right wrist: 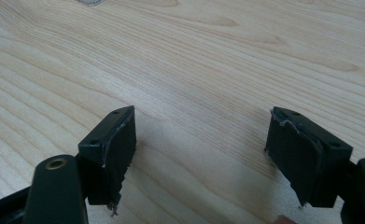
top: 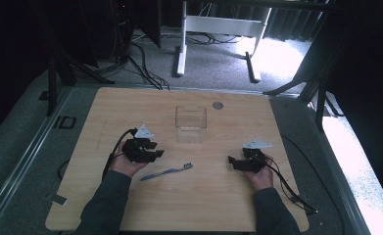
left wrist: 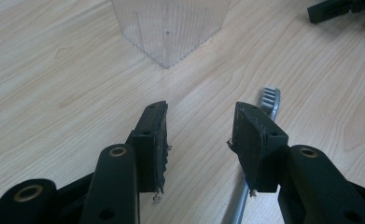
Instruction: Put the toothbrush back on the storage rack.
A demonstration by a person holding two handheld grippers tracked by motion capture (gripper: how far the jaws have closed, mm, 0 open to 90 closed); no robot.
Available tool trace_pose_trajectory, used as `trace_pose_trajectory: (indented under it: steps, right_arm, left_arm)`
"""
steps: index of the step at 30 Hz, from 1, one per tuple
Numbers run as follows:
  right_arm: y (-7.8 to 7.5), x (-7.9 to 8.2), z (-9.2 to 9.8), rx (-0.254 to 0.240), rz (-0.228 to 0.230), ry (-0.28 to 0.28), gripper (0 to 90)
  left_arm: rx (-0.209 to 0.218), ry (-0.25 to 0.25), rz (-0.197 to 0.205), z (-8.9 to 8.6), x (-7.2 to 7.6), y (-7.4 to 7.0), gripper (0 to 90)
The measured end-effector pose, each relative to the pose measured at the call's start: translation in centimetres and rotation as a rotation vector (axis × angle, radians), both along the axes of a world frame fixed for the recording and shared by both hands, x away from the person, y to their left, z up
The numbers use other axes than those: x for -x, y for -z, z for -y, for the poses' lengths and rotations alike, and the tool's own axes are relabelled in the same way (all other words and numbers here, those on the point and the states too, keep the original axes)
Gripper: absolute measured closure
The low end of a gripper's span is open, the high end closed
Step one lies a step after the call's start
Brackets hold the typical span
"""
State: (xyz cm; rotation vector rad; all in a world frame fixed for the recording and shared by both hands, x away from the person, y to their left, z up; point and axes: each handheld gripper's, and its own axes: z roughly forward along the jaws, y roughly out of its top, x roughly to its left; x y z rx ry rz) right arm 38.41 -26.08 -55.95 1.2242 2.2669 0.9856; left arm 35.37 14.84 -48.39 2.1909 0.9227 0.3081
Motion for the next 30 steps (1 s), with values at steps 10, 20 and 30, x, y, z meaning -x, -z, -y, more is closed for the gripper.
trace_pose_trajectory:
  steps: [10, 20, 30]
  right_arm:
    - [0.00, 0.00, 0.01, 0.001, 0.000, -0.001, 23.9]
    - [0.00, 0.00, 0.00, 0.001, 0.000, -0.003, 23.9]
    - [-0.01, 0.00, 0.00, 0.002, 0.000, -0.005, 23.9]
  left_arm:
    - [-0.021, 0.031, -0.004, 0.28, 0.07, -0.21, 56.1]
    - [-0.039, 0.049, -0.017, 0.56, 0.07, -0.11, 57.7]
    - [-0.052, 0.070, -0.024, 0.82, 0.04, -0.15, 58.9]
